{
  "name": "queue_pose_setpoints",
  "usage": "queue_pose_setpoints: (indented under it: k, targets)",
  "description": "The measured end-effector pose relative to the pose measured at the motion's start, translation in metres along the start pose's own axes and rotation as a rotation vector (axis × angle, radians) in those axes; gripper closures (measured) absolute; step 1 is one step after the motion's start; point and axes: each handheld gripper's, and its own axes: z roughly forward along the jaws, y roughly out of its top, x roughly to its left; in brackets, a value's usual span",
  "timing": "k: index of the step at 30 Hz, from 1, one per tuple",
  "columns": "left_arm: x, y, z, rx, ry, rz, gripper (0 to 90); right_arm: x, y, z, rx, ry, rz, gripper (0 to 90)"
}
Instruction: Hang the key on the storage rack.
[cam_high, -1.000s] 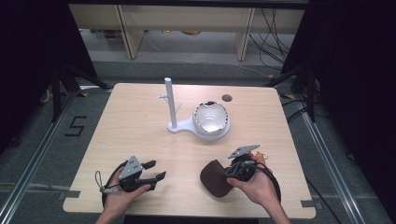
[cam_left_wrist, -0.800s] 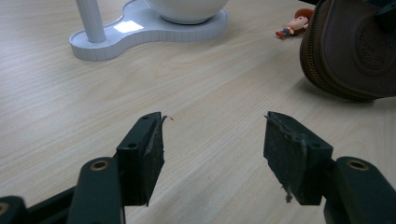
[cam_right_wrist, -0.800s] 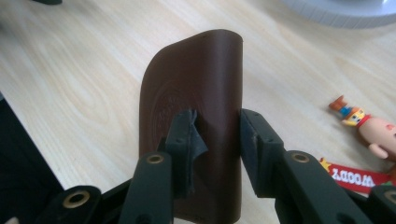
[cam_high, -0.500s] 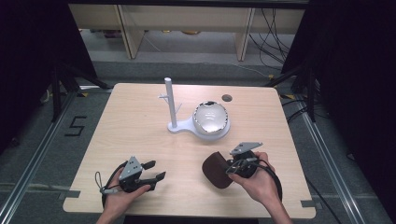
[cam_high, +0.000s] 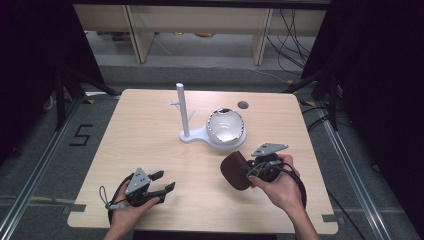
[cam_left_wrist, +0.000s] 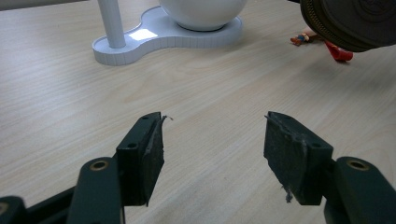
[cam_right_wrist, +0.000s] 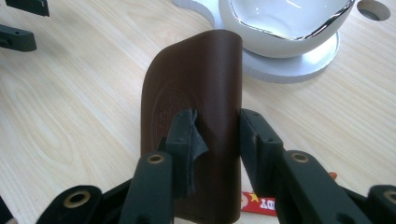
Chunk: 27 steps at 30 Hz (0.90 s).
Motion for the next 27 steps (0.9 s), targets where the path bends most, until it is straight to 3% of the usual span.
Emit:
queue_pose_setpoints:
  k: [22,23,27]
  targets:
    - [0.002,-0.003,0.001,-0.008,0.012,0.004,37.0,-0.011,0.022,-0.012,-0.055,-0.052,-0.002,67.6]
    - [0.002,-0.003,0.001,-0.008,0.012,0.003,37.0,-0.012,0.022,-0.012,-0.056,-0.056,-0.02,67.6]
    - [0.002,-0.003,0.002,-0.011,0.006,0.0,37.0,-0.013,0.026,-0.013,-0.068,-0.066,-0.001,67.6]
